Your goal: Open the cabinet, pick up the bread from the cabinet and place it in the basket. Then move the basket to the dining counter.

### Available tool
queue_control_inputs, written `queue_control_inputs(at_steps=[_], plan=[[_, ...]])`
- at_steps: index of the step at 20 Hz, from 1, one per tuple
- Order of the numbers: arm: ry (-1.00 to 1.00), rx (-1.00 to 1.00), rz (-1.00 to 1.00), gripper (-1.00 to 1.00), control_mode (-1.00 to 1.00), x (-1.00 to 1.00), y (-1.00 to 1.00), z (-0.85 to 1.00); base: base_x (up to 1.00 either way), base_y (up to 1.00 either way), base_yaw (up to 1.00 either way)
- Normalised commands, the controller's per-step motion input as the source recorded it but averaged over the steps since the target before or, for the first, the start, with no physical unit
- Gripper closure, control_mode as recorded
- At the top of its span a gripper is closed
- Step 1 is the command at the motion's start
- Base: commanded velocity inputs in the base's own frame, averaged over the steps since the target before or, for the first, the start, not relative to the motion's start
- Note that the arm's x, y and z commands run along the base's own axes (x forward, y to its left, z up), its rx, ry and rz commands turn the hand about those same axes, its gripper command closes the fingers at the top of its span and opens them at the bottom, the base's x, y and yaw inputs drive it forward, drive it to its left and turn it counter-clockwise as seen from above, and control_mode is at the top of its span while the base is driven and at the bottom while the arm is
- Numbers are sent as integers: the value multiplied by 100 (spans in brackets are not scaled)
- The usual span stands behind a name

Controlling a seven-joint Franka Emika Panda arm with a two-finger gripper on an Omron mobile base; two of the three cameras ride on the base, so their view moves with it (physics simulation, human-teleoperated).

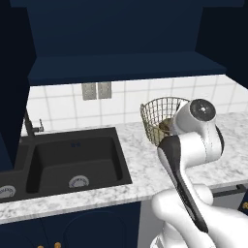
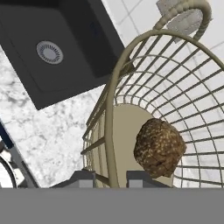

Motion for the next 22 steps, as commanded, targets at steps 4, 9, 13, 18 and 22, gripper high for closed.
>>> queue_control_inputs(at_steps=[4,9,13,18,22], plan=[[1,0,5,100,-100,-72,0,24,0,0,0],[0,0,0,100,-100,-22,0,0,0,0,0],[0,0,0,100,-100,0,0,0,0,0,0],[0,0,0,100,-100,0,0,0,0,0,0],[0,0,0,100,-100,0,0,0,0,0,0]])
